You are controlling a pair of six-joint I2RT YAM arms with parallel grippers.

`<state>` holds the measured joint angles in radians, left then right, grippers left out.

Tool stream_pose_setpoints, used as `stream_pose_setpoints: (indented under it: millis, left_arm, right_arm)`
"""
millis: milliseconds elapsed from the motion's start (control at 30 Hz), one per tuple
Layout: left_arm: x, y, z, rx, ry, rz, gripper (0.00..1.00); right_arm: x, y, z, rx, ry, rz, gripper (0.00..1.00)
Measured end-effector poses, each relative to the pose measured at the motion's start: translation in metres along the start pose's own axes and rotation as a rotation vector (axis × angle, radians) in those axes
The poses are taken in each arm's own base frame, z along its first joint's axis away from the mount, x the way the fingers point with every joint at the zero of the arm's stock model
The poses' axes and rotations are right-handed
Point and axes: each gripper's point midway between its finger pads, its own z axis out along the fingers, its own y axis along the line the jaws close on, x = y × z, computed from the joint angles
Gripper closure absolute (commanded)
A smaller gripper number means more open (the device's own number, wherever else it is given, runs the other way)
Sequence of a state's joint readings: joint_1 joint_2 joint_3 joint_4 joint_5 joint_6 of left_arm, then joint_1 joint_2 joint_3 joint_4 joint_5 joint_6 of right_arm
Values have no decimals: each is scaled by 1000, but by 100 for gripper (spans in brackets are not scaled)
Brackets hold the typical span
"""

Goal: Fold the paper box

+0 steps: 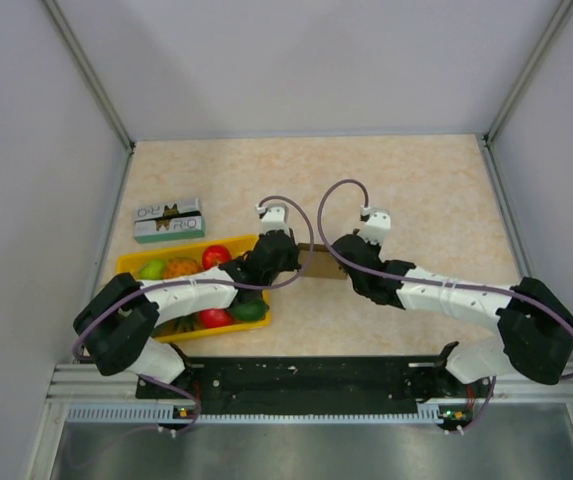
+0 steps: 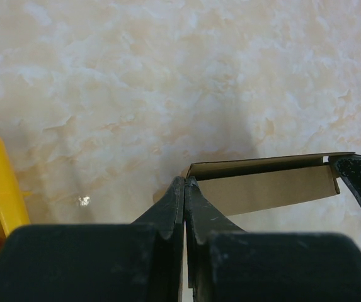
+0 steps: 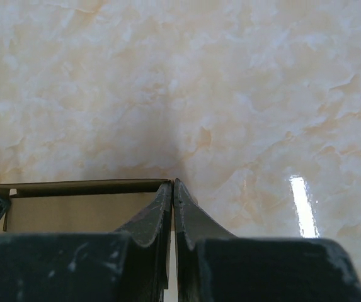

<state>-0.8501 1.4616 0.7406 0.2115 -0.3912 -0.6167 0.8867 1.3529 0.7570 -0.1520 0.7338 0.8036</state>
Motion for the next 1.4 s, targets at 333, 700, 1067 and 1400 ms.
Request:
stream_pose_setpoints:
  millis: [333,700,1067,1400]
  left_arm:
    - [3,2,-6,5,4,-11,100]
    - [11,3,-17,12,69,16,70]
    - [7,6,-36,48,202,57,46]
    - [-33,-2,-36,254,247,152,69]
  right_arm:
    - [5,2,-7,-32,-93,-47,100]
    - [5,0,-8,-57,-122,-77,100]
    - [5,-5,-8,-55,-133,-143,100]
    - [5,-5,-8,-62,-130,-170,100]
